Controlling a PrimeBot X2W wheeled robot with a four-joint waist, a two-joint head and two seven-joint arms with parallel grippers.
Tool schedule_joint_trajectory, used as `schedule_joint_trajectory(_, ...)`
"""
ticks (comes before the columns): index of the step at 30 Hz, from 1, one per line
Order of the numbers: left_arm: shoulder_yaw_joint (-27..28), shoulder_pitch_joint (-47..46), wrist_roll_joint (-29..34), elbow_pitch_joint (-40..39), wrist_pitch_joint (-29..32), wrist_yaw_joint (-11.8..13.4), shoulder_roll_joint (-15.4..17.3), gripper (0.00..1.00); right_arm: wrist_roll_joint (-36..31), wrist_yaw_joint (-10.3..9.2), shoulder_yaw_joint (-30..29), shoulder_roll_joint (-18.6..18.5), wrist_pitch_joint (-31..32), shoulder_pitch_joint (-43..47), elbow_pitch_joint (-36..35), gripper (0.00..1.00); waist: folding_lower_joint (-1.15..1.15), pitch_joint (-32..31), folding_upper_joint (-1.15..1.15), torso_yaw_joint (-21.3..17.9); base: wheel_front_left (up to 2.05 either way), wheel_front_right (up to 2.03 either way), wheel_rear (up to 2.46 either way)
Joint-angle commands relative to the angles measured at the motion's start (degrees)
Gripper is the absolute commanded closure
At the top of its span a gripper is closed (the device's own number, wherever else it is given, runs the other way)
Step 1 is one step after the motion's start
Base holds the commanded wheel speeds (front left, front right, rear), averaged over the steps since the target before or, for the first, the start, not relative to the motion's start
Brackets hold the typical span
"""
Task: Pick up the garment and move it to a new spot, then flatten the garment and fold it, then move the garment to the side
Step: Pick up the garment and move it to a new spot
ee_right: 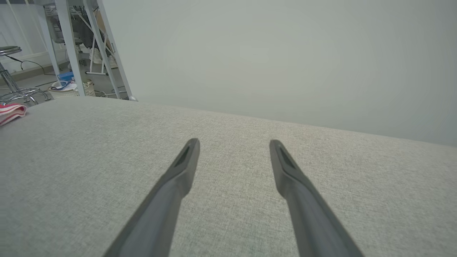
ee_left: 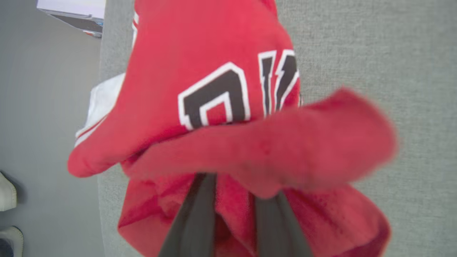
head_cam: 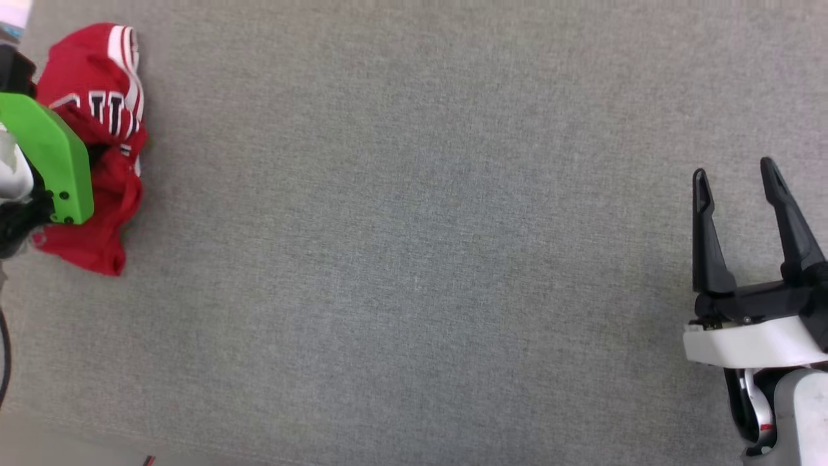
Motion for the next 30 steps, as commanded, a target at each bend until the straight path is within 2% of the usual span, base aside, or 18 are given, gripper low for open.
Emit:
schedule_joint_trajectory(1,-0.54,-1.34,0.88,-1.37,-1.17,-0.16,1.13,1.00,0.43,-0.04,-0.11,0.28,-0.51,0.95,0.36,0.00,0.00,-3.28,0.00,0.49,0.00,0.00,0.00)
schedule_joint_trajectory(8,-5.40,-6.40,2.80,-10.67,-4.19,-0.16,3.70,1.00,1.27,-0.04,-0.71,1.77,-0.51,2.74,1.10,0.00,0.00,-7.72,0.00,-0.55,0.00,0.00,0.00)
schedule_joint_trajectory(14,-9.83,-10.58,4.01,-17.60,-4.57,-0.16,2.99,1.00,2.01,-0.04,-1.02,2.55,-0.51,3.38,1.44,0.00,0.00,-9.94,0.00,-3.51,0.00,0.00,0.00)
schedule_joint_trajectory(23,-18.86,-18.08,5.90,-22.32,-4.72,-0.16,-4.19,1.00,4.64,-0.04,-0.82,2.83,-0.51,2.53,1.71,0.00,0.00,-9.24,0.00,-10.58,0.00,0.00,0.00)
schedule_joint_trajectory(30,-30.34,-23.31,5.14,-20.42,-5.92,-0.16,-11.74,1.00,7.00,-0.04,-0.46,2.84,-0.51,1.17,2.07,0.00,0.00,-7.01,0.00,-16.52,0.00,0.00,0.00)
